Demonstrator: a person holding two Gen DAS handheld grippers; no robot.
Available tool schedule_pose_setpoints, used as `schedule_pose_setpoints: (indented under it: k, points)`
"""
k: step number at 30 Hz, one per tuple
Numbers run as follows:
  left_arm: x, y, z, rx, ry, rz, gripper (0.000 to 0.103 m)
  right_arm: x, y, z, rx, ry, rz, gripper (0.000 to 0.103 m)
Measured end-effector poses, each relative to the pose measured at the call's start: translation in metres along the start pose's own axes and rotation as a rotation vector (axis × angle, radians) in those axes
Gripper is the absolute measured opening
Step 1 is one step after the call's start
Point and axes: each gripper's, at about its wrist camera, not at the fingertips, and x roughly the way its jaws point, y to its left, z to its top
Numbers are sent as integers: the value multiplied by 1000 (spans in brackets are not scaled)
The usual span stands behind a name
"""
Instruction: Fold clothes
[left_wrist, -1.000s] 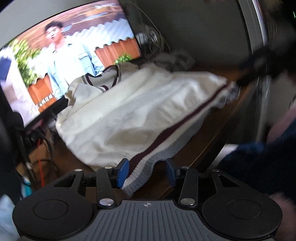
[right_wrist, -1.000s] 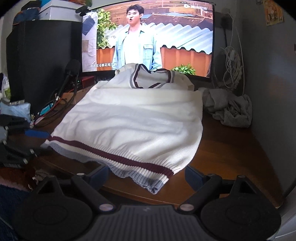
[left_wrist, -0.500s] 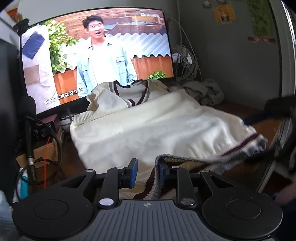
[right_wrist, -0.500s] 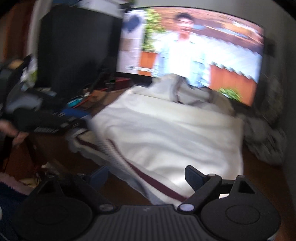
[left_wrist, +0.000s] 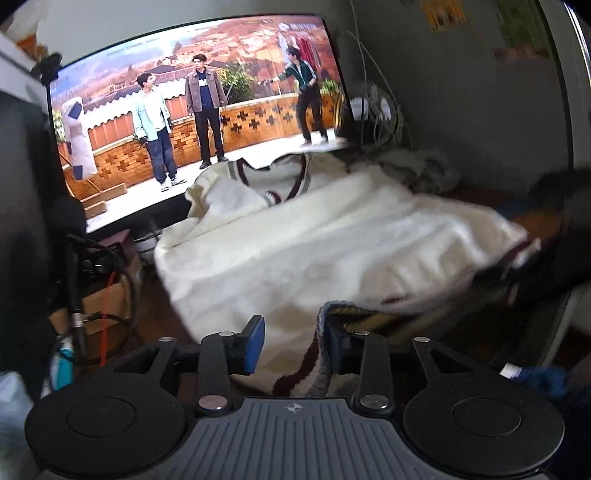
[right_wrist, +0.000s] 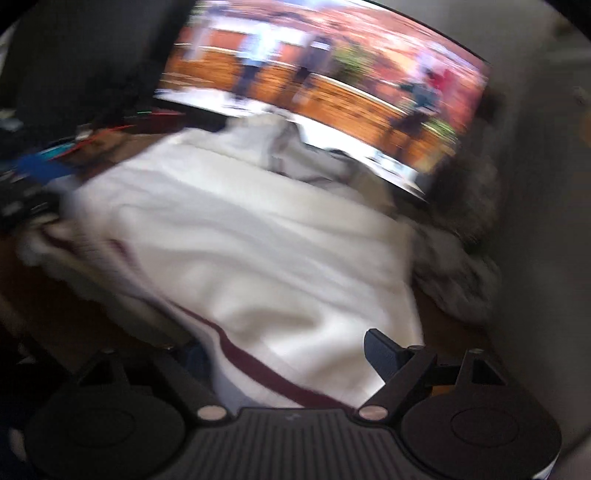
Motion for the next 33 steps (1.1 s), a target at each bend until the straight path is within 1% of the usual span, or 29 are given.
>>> schedule_pose_setpoints:
  k: [2,5,6,8,10,11,12,14,15,16,17,19,20,21,22,23,25,26,27,28,29,31,33]
  points:
    - [-1,-7,-8,42,10,41,37,-3,-10,-10,31,-4,-73,84]
    - [0,-15,-18,111,29,109,37,-5,-20,-22,51,0,-136,84]
    - [0,-16,-22,133,32,144,37,-5,-24,-26,58,2,-156,85]
    - [2,-17,-28,173,39,214,44,-6,-30,-34,71,4,-198,85]
    - [2,-13,-30,158,37,250,49,-8,-37,-41,114,-5,-208,85]
    - [2,-9,-31,132,38,256,53,-9,-40,-44,136,-10,-213,85]
    - [3,-6,-31,109,40,261,53,-9,-42,-45,142,-7,-224,84]
    - [4,1,-32,65,44,270,54,-9,-46,-47,151,-2,-246,74]
    - [5,3,-32,78,46,281,54,-7,-50,-48,147,8,-247,66]
    - [5,3,-32,106,51,292,50,-5,-53,-49,146,20,-243,59]
    - [5,3,-32,139,62,301,47,-3,-58,-49,149,27,-242,54]
    - [4,8,-31,189,77,313,45,-4,-67,-47,142,38,-229,39]
    - [2,13,-28,196,88,299,42,-6,-71,-45,133,41,-215,36]
    - [-3,18,-24,187,96,277,41,-10,-75,-40,130,46,-195,30]
    - [-9,25,-19,171,107,237,38,-14,-79,-36,127,51,-175,25]
    - [-14,30,-15,151,128,189,33,-18,-83,-32,125,57,-154,22]
    - [-18,42,-9,105,182,58,27,-12,-91,-30,128,116,-84,12]
    - [-18,46,-8,98,207,9,26,-8,-95,-29,130,146,-49,11]
    - [-16,49,-7,102,237,-33,26,-9,-97,-29,118,151,-27,11]
    - [-14,49,-6,121,261,-54,26,-9,-98,-29,106,155,-7,11]
    - [-13,48,-4,154,278,-63,26,-10,-99,-29,94,159,14,11]
    - [-11,46,0,181,304,-86,27,-12,-102,-29,69,167,55,23]
    - [-10,43,0,205,321,-99,29,-14,-105,-29,44,175,97,24]
